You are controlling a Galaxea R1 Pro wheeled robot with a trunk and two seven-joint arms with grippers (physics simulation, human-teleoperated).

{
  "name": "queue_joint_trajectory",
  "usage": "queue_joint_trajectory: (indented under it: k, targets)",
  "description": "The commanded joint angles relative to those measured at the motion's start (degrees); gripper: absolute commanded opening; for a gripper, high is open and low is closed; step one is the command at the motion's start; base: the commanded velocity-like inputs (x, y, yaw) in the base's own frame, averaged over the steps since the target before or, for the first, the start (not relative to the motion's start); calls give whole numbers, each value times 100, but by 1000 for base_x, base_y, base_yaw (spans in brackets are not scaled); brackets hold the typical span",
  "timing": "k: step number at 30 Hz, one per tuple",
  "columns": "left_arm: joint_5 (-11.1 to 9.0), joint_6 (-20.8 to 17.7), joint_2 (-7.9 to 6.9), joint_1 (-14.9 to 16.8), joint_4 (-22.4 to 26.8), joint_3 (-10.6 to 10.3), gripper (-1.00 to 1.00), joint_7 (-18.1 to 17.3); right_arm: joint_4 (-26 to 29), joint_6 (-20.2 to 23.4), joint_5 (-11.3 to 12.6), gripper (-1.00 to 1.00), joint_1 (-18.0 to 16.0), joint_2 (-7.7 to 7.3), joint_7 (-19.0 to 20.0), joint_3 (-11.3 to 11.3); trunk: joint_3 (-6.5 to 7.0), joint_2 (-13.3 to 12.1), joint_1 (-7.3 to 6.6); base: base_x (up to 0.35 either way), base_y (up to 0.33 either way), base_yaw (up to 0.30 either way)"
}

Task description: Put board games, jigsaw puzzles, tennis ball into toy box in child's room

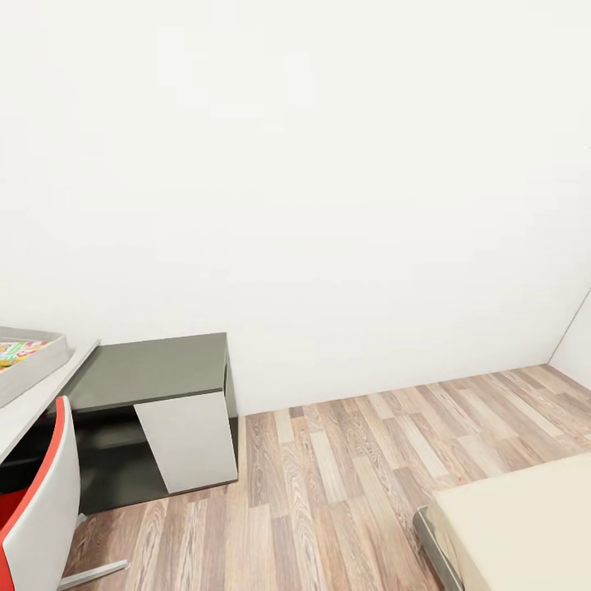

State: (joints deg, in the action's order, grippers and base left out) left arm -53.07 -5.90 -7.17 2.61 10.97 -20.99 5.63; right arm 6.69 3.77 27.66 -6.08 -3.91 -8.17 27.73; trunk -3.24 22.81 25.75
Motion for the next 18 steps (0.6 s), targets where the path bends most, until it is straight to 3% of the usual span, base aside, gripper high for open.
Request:
queue_joint_trajectory:
  k: [1,18]
  targets:
    - [-46,-25,-5,1,20,-45,100,42,20,40,37,100,-1,-4,-33,48,-13,12,3,0,0,0]
    - [-46,-24,-4,-15,20,-45,100,43,5,20,35,100,-1,37,-27,27,-12,12,3,0,0,0]
